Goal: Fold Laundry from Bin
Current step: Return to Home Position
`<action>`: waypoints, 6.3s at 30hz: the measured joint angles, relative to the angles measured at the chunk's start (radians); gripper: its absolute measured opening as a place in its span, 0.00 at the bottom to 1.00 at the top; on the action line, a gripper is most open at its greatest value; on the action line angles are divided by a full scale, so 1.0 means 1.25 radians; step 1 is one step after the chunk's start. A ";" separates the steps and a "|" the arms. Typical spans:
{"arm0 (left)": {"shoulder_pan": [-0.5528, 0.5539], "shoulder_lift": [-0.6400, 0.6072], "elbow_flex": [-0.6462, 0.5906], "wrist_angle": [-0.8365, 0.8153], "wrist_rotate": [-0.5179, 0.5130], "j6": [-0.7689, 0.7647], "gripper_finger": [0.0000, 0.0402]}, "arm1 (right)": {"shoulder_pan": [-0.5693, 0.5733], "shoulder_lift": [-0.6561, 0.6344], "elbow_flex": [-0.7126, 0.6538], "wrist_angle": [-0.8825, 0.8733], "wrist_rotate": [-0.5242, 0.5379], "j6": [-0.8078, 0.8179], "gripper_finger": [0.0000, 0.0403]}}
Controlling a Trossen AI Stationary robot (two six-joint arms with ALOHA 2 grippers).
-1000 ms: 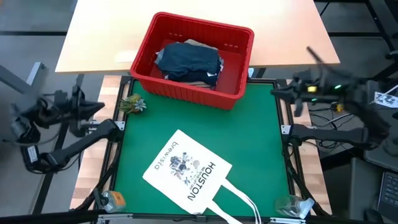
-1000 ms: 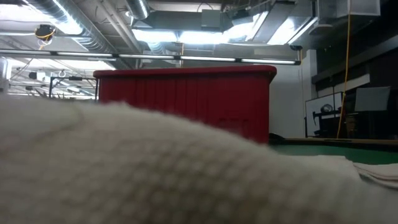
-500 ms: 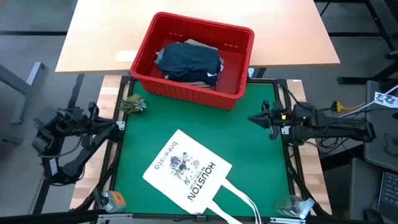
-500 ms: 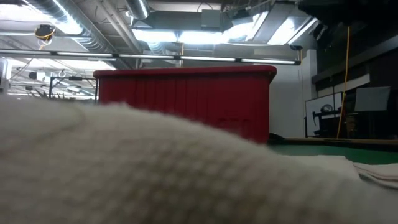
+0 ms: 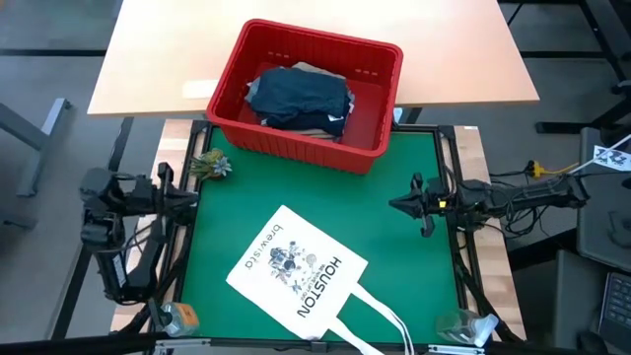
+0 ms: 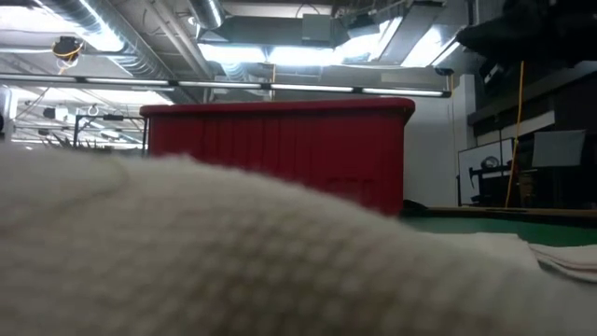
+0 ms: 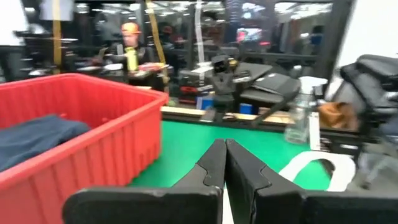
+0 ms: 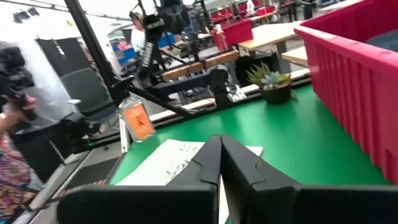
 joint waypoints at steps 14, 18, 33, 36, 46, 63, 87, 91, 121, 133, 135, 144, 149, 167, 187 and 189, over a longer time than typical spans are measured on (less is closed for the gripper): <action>-0.160 0.001 0.000 0.139 0.044 -0.243 0.00 | 0.004 -0.056 0.000 0.011 -0.003 -0.004 0.02; -0.287 0.001 0.000 0.164 0.003 -0.216 0.00 | 0.004 -0.067 0.000 0.024 0.006 -0.005 0.02; -0.851 0.000 0.005 0.035 -0.814 -0.001 0.00 | 0.004 -0.069 0.000 0.049 0.093 -0.024 0.02; -0.870 0.000 -0.087 0.128 -0.818 0.036 0.00 | 0.004 -0.069 0.000 0.049 0.093 -0.025 0.02; -0.883 0.000 -0.406 0.575 -0.757 -0.017 0.00 | 0.004 -0.069 0.000 0.048 0.087 -0.027 0.02; -0.882 0.000 -0.632 0.731 -0.761 -0.108 0.00 | 0.004 -0.226 0.001 -0.116 0.000 -0.063 0.02; -0.882 0.000 -0.696 0.857 -0.783 -0.131 0.00 | 0.004 -0.293 -0.178 -0.072 0.046 -0.048 0.02; -0.882 0.001 -0.736 0.915 -0.800 -0.147 0.00 | 0.004 -0.293 -0.178 -0.109 0.046 -0.045 0.02; -0.888 0.000 -0.737 0.880 -0.826 -0.105 0.00 | 0.004 -0.283 -0.176 -0.143 0.065 -0.150 0.02; -1.011 -0.001 -0.737 0.886 -0.838 -0.105 0.00 | 0.004 -0.330 -0.176 -0.143 0.065 -0.150 0.02; -1.024 -0.001 -0.737 0.887 -0.838 -0.105 0.00 | 0.004 -0.349 -0.176 -0.143 0.065 -0.150 0.02; -1.055 -0.001 -0.737 0.889 -0.838 -0.105 0.00 | 0.004 -0.347 -0.177 -0.141 0.065 -0.150 0.02; -1.055 -0.001 -0.737 0.889 -0.838 -0.105 0.00 | 0.004 -0.347 -0.177 -0.142 0.065 -0.150 0.02; -1.055 -0.001 -0.737 0.889 -0.838 -0.105 0.00 | 0.004 -0.347 -0.177 -0.142 0.065 -0.150 0.02; -1.055 -0.001 -0.737 0.889 -0.839 -0.104 0.00 | 0.004 -0.347 -0.177 -0.143 0.065 -0.150 0.02; -1.055 -0.001 -0.737 0.889 -0.839 -0.104 0.00 | 0.004 -0.347 -0.177 -0.142 0.065 -0.150 0.02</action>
